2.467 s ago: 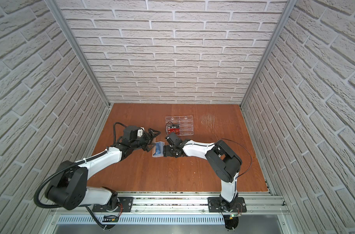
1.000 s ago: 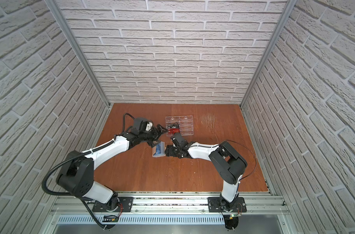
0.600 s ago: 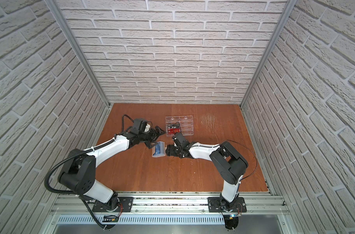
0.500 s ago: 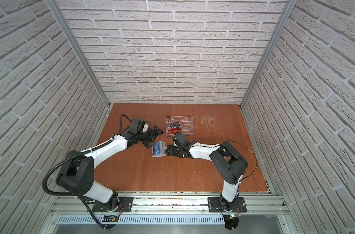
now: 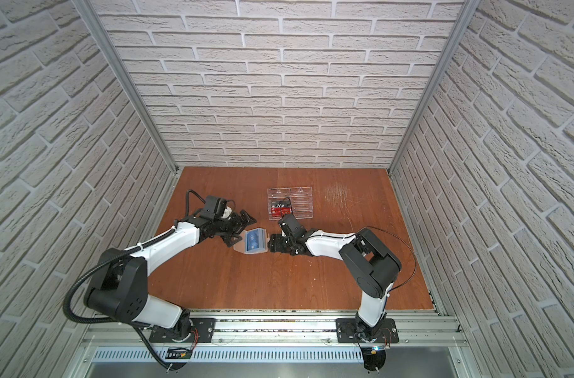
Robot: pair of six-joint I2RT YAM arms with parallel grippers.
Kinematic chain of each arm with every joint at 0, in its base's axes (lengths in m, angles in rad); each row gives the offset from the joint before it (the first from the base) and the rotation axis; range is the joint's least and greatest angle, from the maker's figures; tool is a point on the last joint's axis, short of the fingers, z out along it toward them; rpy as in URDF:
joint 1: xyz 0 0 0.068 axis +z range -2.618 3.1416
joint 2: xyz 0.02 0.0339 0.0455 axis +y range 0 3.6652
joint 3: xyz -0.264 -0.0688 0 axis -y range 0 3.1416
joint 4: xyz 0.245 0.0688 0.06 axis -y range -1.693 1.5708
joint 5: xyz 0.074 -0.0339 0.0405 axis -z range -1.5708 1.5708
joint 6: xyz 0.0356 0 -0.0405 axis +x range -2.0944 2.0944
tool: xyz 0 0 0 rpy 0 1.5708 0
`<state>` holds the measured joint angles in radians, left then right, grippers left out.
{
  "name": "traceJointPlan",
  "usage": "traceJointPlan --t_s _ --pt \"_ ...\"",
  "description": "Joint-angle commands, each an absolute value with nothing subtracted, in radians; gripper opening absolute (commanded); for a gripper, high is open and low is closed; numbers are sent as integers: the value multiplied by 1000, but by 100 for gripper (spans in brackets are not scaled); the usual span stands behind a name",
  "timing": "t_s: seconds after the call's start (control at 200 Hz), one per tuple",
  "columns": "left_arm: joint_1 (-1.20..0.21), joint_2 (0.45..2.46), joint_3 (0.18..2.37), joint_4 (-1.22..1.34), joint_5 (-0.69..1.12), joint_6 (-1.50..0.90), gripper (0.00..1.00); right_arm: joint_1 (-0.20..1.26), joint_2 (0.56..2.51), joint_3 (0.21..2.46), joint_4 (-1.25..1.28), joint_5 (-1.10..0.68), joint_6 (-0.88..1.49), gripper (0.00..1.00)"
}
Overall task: Take the credit cards out of the card holder
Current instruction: Open the card holder at the center of the table.
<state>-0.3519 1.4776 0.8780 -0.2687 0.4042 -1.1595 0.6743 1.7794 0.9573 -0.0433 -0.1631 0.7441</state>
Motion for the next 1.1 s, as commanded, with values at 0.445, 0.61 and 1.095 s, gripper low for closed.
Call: traceJointPlan --t_s 0.445,0.61,1.095 --pt "-274 1427 670 -84 437 -1192 98 753 1806 1160 -166 -132 715 71" --pt "-249 1423 635 -48 458 -1195 98 755 1885 1233 -200 -136 708 71" --pt "-216 1463 580 87 510 -1210 91 753 2013 1272 -229 -113 705 57"
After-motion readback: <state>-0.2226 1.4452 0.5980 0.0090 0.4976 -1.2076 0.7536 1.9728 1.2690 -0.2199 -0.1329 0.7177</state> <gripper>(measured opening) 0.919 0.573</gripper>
